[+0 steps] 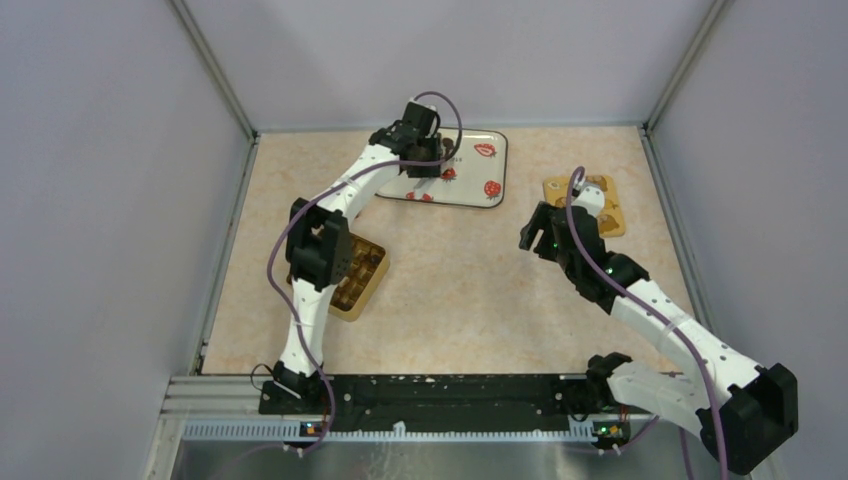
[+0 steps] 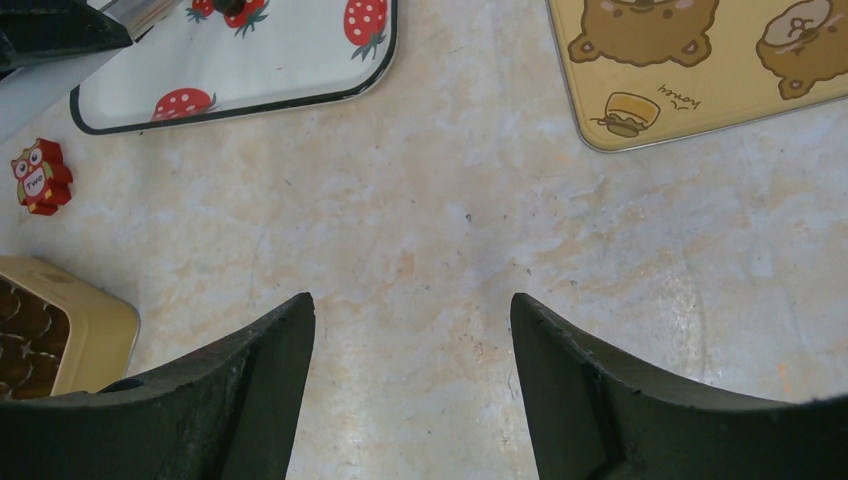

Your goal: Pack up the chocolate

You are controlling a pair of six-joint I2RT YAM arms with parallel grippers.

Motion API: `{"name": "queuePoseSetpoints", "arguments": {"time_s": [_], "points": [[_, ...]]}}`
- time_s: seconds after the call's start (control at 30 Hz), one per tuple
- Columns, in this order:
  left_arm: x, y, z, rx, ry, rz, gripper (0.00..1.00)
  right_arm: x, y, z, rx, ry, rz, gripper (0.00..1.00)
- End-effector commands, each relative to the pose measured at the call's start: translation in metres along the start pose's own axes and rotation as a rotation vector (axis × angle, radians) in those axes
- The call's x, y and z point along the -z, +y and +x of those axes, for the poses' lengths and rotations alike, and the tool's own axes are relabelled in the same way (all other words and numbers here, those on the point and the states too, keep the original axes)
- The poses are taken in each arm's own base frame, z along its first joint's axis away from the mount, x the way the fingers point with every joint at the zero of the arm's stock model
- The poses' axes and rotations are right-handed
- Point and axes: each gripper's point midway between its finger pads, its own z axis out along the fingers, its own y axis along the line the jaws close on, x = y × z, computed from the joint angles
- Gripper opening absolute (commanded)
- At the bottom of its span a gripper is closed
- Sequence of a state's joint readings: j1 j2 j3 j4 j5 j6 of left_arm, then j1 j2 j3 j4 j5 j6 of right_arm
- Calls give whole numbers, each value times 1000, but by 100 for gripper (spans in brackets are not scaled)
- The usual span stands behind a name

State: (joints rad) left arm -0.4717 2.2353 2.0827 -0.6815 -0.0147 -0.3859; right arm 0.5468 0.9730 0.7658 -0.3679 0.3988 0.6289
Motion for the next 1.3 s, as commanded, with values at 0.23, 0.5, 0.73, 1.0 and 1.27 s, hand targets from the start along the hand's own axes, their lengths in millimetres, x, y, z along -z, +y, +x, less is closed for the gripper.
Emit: {"name": "queuePoseSetpoints", "arguments": {"time_s": [0.23, 0.5, 0.73, 1.0, 1.27], "points": [[19, -6, -18, -13, -62, 31, 20, 6, 5, -16, -17, -45, -15, 71], [58, -3, -25, -16, -113, 25, 0, 3, 9, -15, -13, -39, -34, 71], [85, 0, -19, -18, -120, 23, 0, 1, 15, -15, -13, -36, -55, 70], [112, 11, -9, -15, -126, -13, 0, 0, 18, -16, -9, -36, -65, 70], [173, 39, 13, -16, -111, -115, 0, -4, 17, -9, -18, -32, -71, 70]]}}
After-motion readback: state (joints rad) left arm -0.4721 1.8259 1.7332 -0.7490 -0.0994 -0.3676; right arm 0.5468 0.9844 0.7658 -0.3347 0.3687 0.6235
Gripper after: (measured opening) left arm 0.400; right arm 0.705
